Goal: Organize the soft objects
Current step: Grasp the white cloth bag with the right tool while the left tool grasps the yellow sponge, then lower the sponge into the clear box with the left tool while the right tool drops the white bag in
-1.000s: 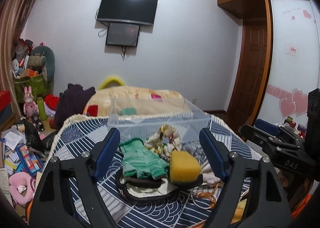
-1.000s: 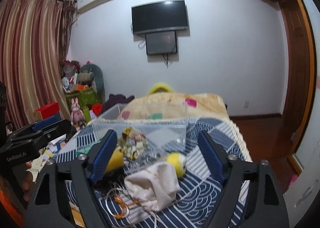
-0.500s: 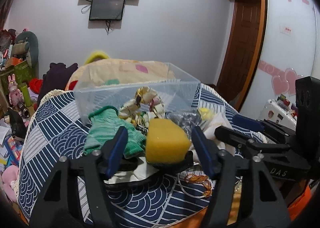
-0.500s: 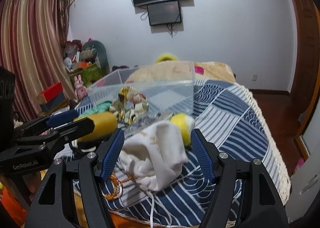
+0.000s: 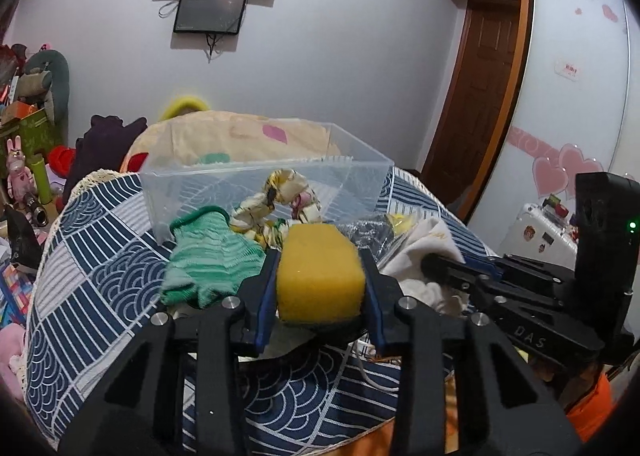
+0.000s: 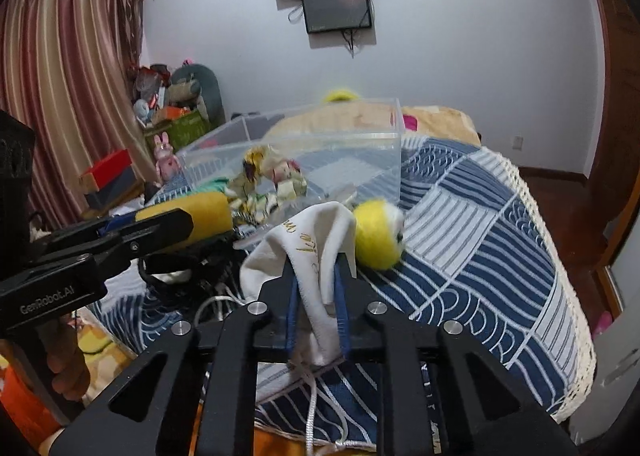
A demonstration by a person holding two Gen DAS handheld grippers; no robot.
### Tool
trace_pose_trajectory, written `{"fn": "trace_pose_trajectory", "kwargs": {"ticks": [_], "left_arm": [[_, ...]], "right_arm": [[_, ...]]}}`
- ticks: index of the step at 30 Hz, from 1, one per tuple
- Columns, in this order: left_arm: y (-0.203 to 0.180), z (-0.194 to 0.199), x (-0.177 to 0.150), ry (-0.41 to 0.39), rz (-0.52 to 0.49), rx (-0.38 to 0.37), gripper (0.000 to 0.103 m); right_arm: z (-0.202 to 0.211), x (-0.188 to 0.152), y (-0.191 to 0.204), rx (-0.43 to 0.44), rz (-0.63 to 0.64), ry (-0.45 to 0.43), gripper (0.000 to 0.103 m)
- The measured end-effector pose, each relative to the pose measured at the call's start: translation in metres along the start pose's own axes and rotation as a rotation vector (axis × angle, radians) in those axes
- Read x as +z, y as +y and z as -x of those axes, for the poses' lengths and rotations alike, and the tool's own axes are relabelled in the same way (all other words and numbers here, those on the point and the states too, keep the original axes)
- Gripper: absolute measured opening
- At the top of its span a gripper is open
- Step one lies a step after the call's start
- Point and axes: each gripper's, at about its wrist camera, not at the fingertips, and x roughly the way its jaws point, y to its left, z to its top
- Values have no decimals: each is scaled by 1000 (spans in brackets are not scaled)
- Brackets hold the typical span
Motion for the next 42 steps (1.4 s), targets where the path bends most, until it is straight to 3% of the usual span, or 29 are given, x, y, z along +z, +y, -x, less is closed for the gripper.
{"fn": "trace_pose_trajectory", "kwargs": {"ticks": [18,29,42], "left_arm": [[21,39,37,-120,5,75,37],[40,46,70,-179,-7,124,37],[63,5,107,-102,-2,174,37]], "right_arm": [[45,45,4,-37,14,-167,14],[44,92,14,-72,55,-263,14],[1,133,21,-115,69,-249,14]]}}
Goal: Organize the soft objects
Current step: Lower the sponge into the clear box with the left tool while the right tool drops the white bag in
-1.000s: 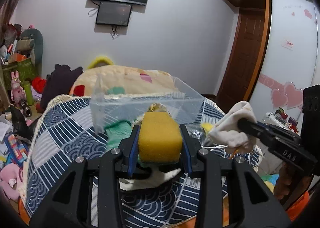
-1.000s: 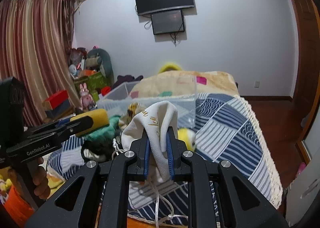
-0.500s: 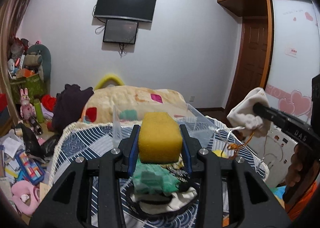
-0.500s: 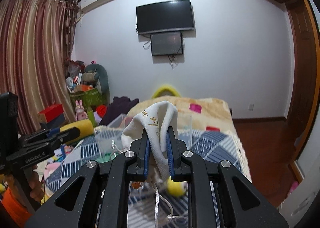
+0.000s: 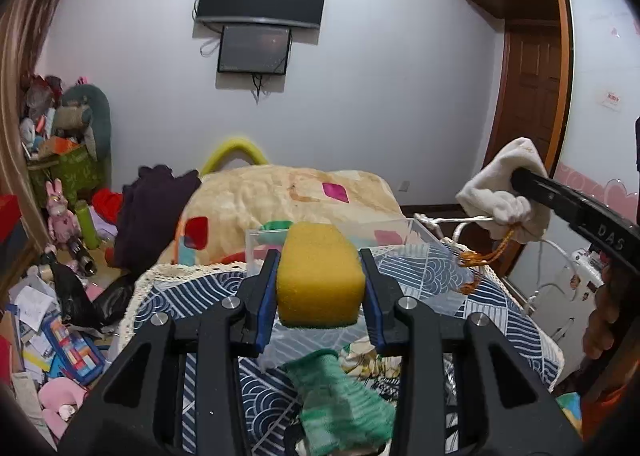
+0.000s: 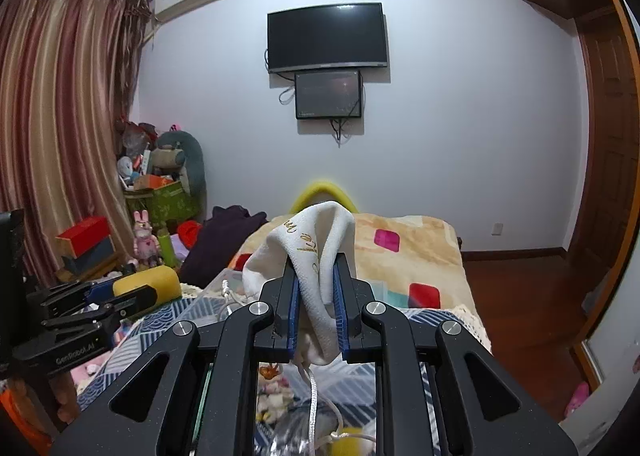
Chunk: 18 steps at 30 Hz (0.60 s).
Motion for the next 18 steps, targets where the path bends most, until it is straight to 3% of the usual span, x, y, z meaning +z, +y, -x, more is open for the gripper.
{"fn": "trace_pose_trajectory", "kwargs": {"ticks": [9,18], "left_arm": [[3,-43,21,85,33,21,37],[2,-88,8,191,-3,38,37]], "right_arm": [[-39,-5,-3,-20,2,99,14],[-74,-23,-10,-22,12,229,14]]}}
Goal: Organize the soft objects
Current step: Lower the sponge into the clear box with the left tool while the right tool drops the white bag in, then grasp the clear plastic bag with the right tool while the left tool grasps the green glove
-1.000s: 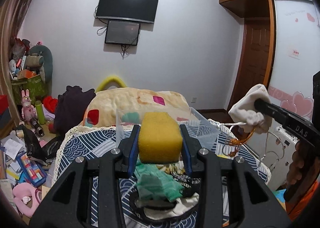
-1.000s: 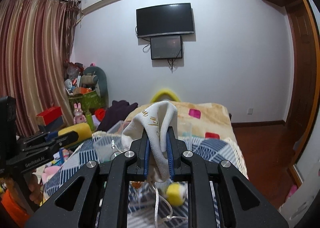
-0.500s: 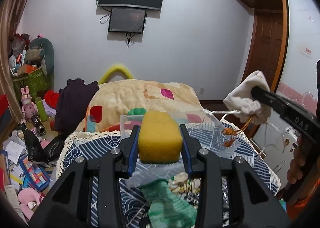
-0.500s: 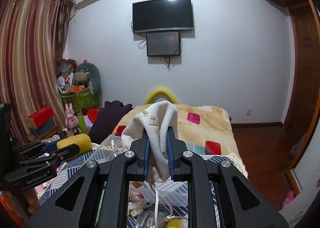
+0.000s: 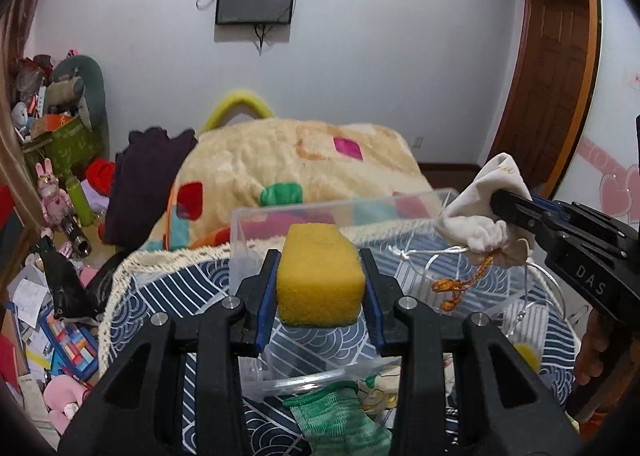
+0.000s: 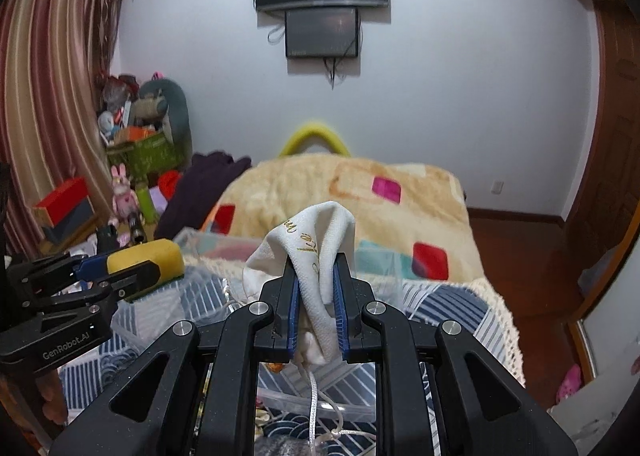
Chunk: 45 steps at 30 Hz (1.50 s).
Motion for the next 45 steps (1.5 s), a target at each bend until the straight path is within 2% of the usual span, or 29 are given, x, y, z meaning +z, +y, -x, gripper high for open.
{"fn": "trace_pose_trajectory", "kwargs": {"ticks": [5,14,17,18,20,22,25,28,34,40,43,45], "left_arm": [[3,-27,-6,82,1,-16,37],[-1,-45,-12,135,-64,-30,38],[1,-46,-11,145,-69,-30,43],[1,-46,-11,145,-71,-30,45],[1,-42,-11,141,-74,-31,51],[1,-38,-11,130,-76,-31,53],[0,-31,-11,115,-88,-26,56],[0,-19,-9,95,-90,-28,65],[-1,18,-5,20,-85,-33,78],[0,48,-5,-27,-74,-58,80],[-2,58,-9,-48,-76,-53,87],[-2,63,-15,-57,-74,-47,87]], "right_arm": [[-21,-7,-2,7,34,85,14],[-39,-12,1,30,90,192,14],[-37,-14,6,10,127,198,21],[-37,-14,8,10,134,197,24],[-32,-14,11,10,148,185,39],[-29,-13,12,5,157,166,47],[-22,-10,13,7,168,141,48],[-13,-6,14,22,159,118,50],[14,1,13,40,135,37,60],[42,4,19,68,127,-33,61],[50,0,21,77,127,-55,61],[54,-6,21,88,124,-58,61]]}}
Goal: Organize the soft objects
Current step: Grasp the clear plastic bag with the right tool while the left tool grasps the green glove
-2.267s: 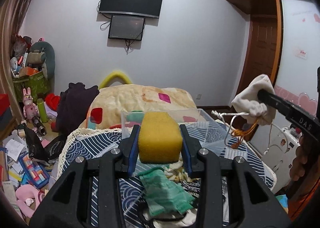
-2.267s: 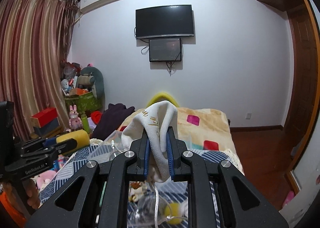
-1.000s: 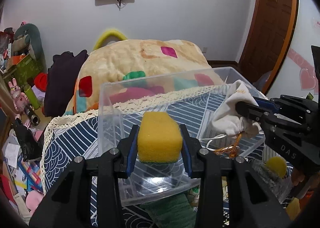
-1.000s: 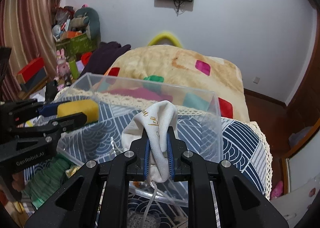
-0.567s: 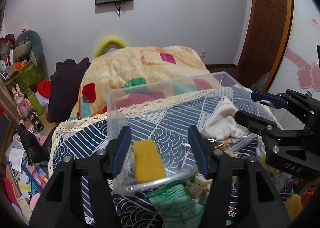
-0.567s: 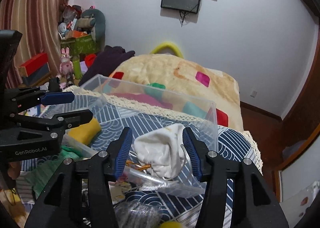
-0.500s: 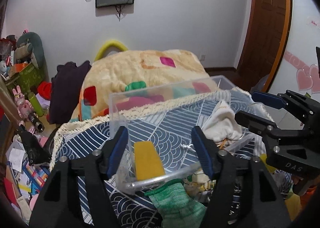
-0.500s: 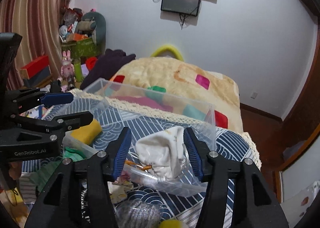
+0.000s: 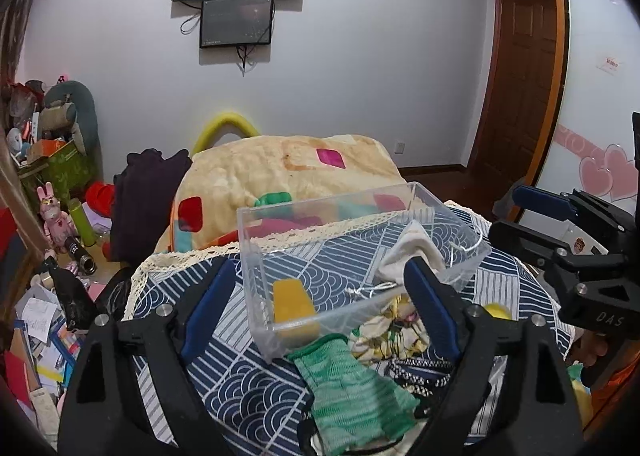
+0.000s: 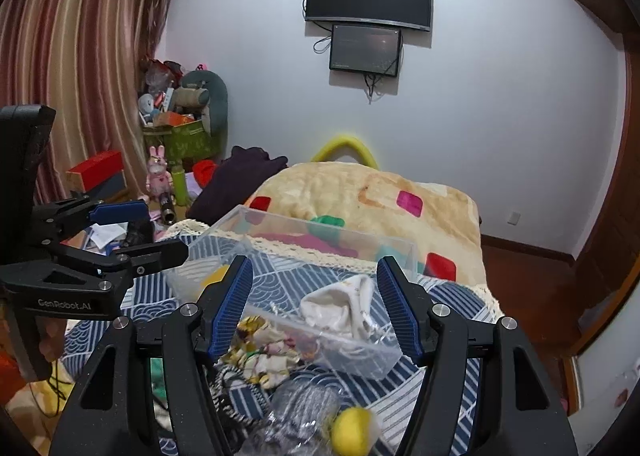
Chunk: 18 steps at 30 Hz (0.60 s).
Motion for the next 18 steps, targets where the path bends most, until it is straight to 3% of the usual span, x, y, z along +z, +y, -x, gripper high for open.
{"fn": "trace_pose_trajectory", "kwargs": {"ticks": [8,18], "left_arm": [[-6,2,-33,26,10,-15,87],[-17,-25,-73,123,20,-40,86]], "right_arm": [[0,-32,2,7,-22,44,61],[-31,-80,0,53,-87,190,61]]}}
